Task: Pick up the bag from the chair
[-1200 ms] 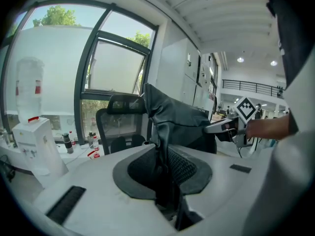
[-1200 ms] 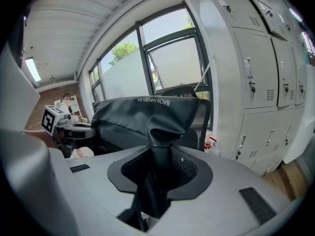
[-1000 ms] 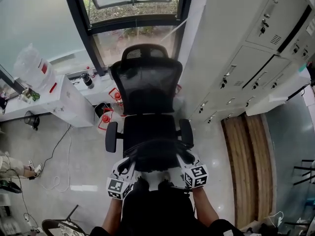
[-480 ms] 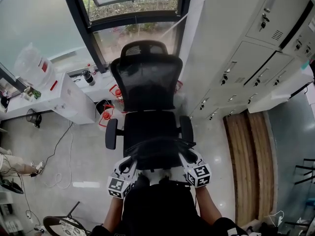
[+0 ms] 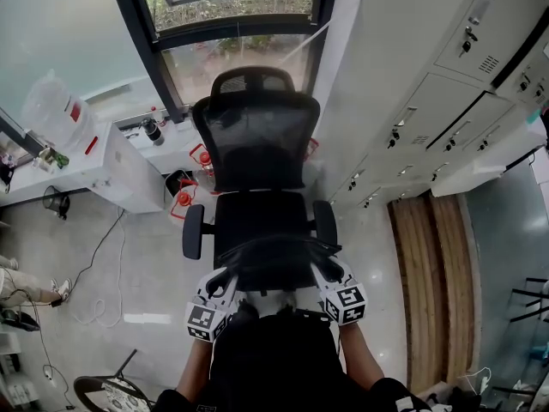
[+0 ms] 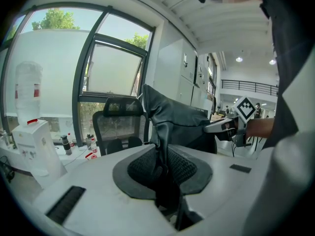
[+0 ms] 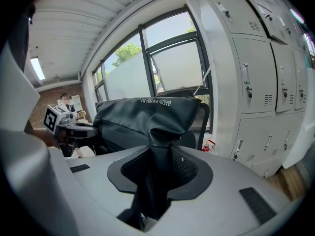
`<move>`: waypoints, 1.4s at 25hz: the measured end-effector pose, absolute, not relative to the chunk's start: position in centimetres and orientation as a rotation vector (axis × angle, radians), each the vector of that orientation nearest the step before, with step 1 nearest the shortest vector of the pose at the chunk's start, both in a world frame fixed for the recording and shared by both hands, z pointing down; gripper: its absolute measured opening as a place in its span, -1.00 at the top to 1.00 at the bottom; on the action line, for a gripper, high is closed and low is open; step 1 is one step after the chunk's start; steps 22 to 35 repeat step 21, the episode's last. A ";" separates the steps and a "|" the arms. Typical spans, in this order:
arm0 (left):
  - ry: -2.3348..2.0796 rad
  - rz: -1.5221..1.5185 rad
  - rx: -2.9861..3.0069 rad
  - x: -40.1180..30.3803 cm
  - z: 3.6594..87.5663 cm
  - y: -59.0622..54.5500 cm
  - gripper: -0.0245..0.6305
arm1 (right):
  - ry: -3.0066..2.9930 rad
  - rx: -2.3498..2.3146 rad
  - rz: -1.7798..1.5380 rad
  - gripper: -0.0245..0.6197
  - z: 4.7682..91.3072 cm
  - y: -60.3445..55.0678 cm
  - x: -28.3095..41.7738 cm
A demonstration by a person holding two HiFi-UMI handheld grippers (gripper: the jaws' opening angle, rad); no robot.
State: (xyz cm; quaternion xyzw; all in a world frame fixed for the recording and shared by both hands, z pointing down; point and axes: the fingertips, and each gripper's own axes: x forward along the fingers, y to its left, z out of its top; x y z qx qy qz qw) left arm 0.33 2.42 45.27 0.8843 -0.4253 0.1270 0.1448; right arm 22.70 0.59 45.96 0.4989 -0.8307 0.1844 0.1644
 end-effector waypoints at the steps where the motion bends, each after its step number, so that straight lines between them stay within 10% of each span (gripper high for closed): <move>1: -1.225 0.365 2.547 0.2 45.3 2.4 0.73 | -2.367 1.422 0.525 0.60 46.0 0.5 22.6; 35: -1.198 0.370 2.534 -1.6 46.2 2.8 0.73 | -2.346 1.414 0.535 0.60 46.4 1.3 20.8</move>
